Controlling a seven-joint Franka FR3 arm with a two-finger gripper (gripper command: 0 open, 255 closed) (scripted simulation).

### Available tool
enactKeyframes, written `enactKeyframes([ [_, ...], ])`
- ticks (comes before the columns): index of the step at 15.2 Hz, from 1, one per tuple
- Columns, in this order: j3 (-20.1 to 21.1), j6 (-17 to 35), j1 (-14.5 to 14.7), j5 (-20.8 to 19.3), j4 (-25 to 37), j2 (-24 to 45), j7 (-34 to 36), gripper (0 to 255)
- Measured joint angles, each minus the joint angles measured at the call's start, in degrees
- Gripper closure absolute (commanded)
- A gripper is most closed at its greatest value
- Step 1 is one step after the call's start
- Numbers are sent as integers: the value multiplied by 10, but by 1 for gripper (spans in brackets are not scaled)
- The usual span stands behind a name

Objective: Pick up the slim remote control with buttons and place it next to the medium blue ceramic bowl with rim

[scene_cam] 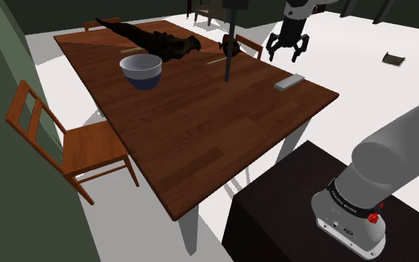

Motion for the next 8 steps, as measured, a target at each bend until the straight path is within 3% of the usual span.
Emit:
enactKeyframes([
  [8, -42, 52, -42, 32, 80, 142, 76, 0],
])
